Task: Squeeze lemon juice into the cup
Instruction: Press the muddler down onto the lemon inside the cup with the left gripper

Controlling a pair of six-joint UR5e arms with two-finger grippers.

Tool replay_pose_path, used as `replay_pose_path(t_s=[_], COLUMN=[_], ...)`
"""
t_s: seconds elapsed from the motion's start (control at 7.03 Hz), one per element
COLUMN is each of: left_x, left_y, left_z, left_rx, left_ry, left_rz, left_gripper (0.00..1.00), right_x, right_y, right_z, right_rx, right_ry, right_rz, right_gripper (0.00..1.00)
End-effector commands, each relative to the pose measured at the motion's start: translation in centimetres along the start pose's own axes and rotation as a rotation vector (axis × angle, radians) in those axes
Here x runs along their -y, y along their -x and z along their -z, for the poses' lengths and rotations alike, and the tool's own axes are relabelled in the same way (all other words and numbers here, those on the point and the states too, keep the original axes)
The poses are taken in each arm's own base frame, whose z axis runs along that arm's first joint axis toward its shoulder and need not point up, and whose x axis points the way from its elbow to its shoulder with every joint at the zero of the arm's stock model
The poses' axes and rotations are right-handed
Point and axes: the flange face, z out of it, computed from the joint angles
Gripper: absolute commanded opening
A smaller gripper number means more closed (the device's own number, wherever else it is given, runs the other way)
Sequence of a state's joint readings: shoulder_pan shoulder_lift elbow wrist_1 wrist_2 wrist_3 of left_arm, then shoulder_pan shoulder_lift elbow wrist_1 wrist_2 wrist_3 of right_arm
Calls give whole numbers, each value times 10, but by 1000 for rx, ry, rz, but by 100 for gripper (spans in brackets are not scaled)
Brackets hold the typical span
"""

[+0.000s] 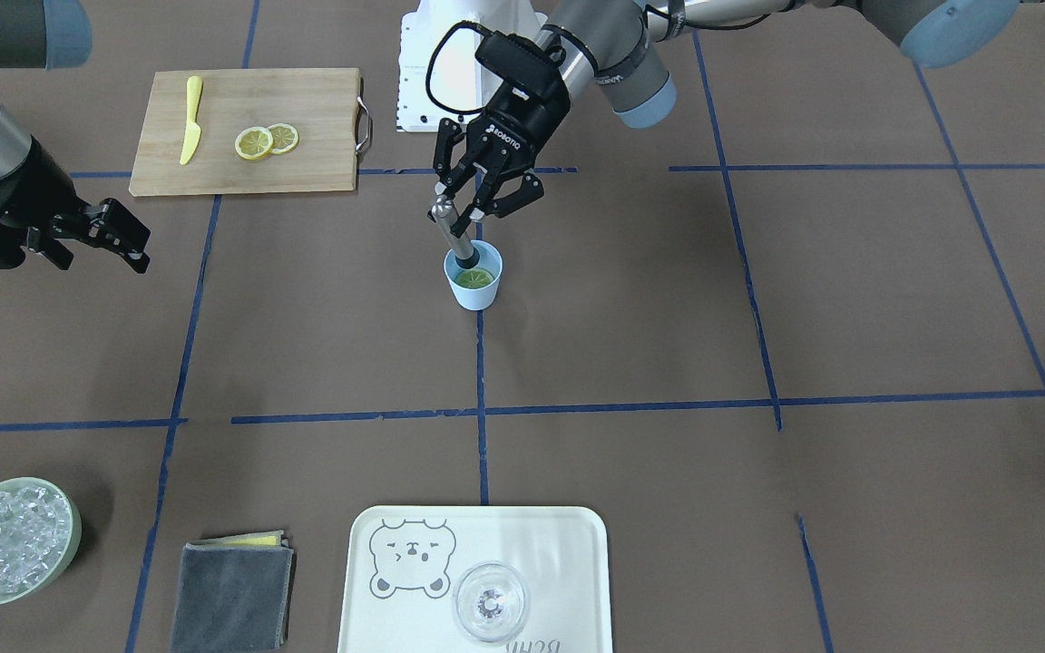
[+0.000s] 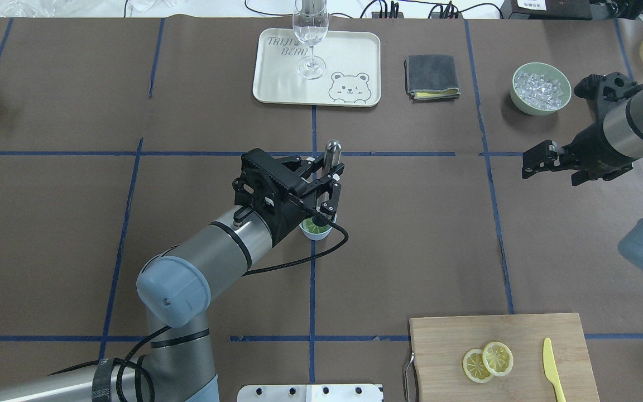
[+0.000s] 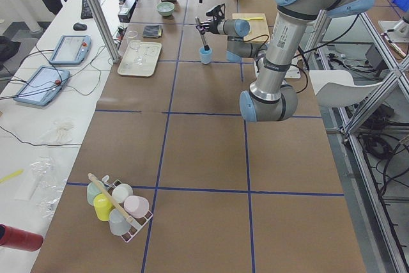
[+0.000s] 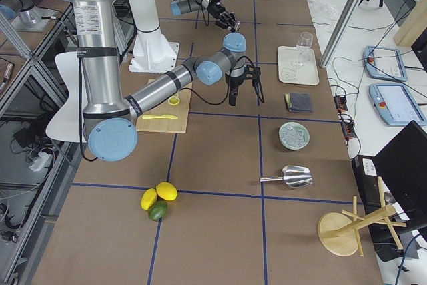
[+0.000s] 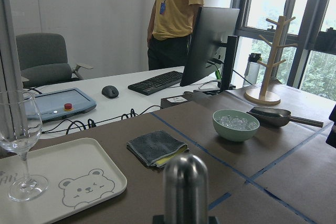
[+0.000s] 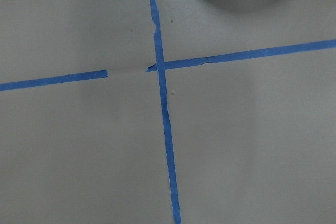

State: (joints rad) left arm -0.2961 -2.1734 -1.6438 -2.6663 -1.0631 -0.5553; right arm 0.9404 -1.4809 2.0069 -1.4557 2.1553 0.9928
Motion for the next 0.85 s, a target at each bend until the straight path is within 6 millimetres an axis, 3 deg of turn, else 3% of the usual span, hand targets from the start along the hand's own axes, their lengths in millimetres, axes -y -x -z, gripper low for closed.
replay_pose_path(t_s=[0.0,0.14,0.28,0.71], left_x=[-14,-31,-36,-39], left_y=[3,5,6,6], left_z=[-10,-16,-17,-18], left_rx=[19,34,35,36], left_ry=[16,28,32,38], left_rz=[-13,-20,-26,-32], left_gripper=[0,0,0,0], right_x=[0,0,0,0], right_y=[0,0,1,2], right_z=[0,0,-1,-1], right_rx=[0,0,0,0], right_ry=[0,0,1,1], right_rz=[-1,-1,0,-3], right_gripper=[100,100,100,100])
